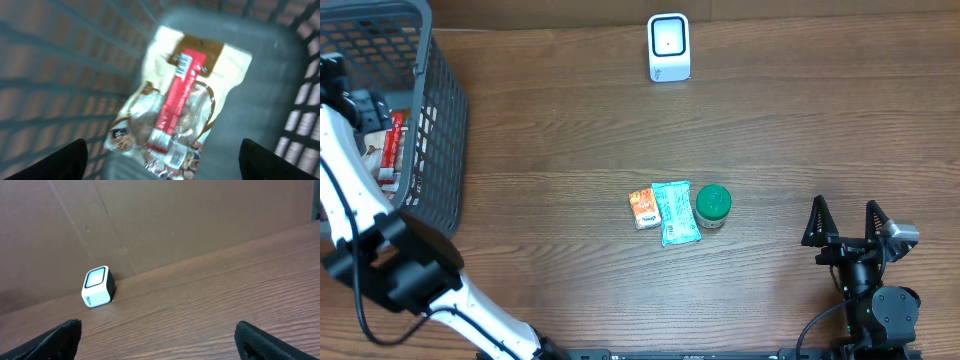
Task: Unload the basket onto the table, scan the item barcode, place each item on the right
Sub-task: 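Lower the left gripper into the basket and grasp a brown snack bag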
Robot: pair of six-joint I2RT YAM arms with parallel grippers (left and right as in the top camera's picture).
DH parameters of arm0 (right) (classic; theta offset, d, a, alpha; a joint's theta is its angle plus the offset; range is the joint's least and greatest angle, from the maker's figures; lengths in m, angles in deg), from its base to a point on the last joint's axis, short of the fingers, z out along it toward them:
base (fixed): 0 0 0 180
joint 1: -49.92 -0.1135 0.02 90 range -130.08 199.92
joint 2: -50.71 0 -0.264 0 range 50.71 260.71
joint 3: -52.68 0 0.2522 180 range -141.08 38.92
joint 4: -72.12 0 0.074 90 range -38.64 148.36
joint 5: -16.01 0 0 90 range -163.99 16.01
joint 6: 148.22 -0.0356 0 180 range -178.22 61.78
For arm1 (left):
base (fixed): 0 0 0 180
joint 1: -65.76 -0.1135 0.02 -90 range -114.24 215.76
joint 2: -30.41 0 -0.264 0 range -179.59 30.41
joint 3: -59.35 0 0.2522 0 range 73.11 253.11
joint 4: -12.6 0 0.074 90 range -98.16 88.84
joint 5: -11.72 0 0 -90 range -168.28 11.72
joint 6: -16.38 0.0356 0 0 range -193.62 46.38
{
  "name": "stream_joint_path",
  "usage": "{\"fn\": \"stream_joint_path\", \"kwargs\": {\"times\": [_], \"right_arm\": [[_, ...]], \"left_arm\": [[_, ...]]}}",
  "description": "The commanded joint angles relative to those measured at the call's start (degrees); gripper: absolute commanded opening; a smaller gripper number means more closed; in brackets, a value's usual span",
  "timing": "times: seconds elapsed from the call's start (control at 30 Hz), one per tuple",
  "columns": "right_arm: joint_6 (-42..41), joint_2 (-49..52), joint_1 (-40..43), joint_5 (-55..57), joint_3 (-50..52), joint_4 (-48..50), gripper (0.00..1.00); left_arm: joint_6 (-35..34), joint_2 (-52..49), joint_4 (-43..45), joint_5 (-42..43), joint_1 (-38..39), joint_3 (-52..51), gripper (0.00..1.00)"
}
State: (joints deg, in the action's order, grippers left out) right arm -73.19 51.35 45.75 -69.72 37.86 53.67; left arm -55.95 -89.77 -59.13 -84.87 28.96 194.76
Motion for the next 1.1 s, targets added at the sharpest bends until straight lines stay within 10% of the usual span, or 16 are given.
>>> {"fn": "stream_joint_path", "kwargs": {"times": [0.0, 0.77, 1.07], "right_arm": [[0.22, -0.37, 0.07, -0.11, 0.59, 0.28, 1.0], [0.22, -0.37, 0.07, -0.11, 0.59, 0.26, 1.0], [0.22, -0.37, 0.07, -0.11, 0.59, 0.26, 1.0]], "left_arm": [[7.06, -5.25, 0.46, 1.55, 0.02, 0.98, 0.88], [11.91, -21.77, 2.14, 4.79, -1.84, 0.96, 0.92], [11.93, -22.64, 0.72, 4.72, -2.29, 0.35, 0.39]]}}
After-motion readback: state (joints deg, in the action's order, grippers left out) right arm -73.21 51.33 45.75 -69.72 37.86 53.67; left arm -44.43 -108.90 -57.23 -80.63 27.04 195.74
